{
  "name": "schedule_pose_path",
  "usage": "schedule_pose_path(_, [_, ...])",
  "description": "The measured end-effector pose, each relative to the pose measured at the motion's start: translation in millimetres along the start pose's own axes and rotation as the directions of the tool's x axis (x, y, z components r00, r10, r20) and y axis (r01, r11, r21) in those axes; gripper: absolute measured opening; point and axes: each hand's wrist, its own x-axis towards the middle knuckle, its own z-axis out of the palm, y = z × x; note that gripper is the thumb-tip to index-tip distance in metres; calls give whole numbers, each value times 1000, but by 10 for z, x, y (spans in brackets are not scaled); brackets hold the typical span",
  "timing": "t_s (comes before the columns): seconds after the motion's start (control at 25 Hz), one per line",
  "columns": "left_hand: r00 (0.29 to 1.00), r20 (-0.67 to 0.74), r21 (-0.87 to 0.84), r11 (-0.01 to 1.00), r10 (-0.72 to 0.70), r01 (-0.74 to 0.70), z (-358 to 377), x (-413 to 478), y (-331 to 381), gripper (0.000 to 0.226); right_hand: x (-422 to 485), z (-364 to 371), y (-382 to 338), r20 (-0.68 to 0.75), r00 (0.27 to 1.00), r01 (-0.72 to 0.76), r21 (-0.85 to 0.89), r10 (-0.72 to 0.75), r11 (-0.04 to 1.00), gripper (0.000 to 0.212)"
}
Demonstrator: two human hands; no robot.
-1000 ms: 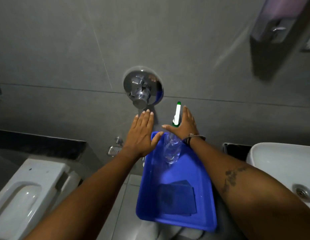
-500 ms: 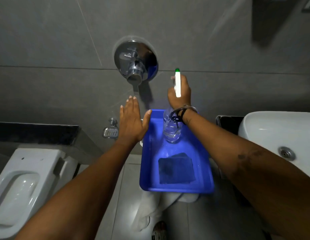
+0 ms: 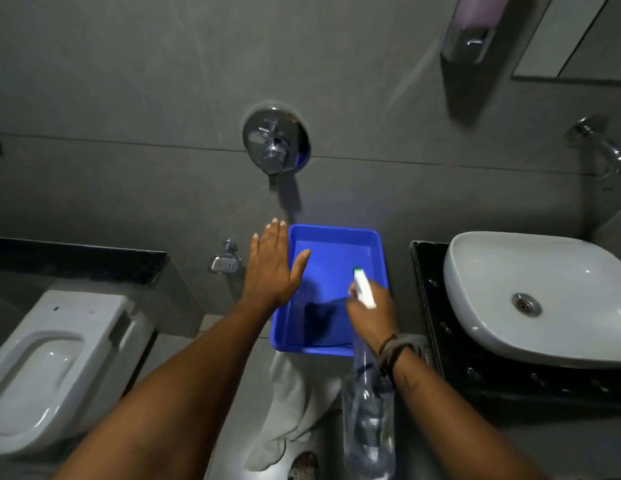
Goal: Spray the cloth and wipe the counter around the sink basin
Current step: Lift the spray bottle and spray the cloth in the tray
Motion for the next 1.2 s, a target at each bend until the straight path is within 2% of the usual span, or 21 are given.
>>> schedule_pose_path(0.12, [996,9,-29,996,-84,85,69,-210,-80,82,-304,186,662,36,971,-227,-161,236,960,8])
schedule_pose_path(0.24, [999,1,-20,999,-50,50,134,-383,-174,72,-370,335,880,45,927,-355,-211,372,911,16])
schedule_pose_path(0.28, [999,5,-19,999,-37,37,145,-415,-212,69,-320,362,889,50,919,-369,-244,392,897,11])
schedule_pose_path(0.4, [999,11,-24,999,-48,48,143,-415,-251,67,-92,370,835,107,899,-377,-307,426,874,30])
schedule_pose_path(0.52, [997,34,-50,996,-68,69,159,-368,-250,67,8,395,833,130,875,-424,-255,466,869,34])
schedule_pose_path(0.68, [998,46,-60,997,-44,47,218,-333,-242,68,-25,458,934,158,815,-505,-277,557,817,41])
schedule_pose_path(1.04, [996,74,-63,997,-41,45,232,-312,-129,69,-89,489,959,90,855,-484,-220,512,847,23])
schedule_pose_path(1.12, [996,74,-72,996,-43,48,222,-316,-123,69,-124,389,839,123,881,-417,-252,456,873,14])
schedule_pose_path(1.2, [996,95,-60,998,5,1,183,-316,-139,71,-231,280,534,221,921,-251,-291,320,923,24])
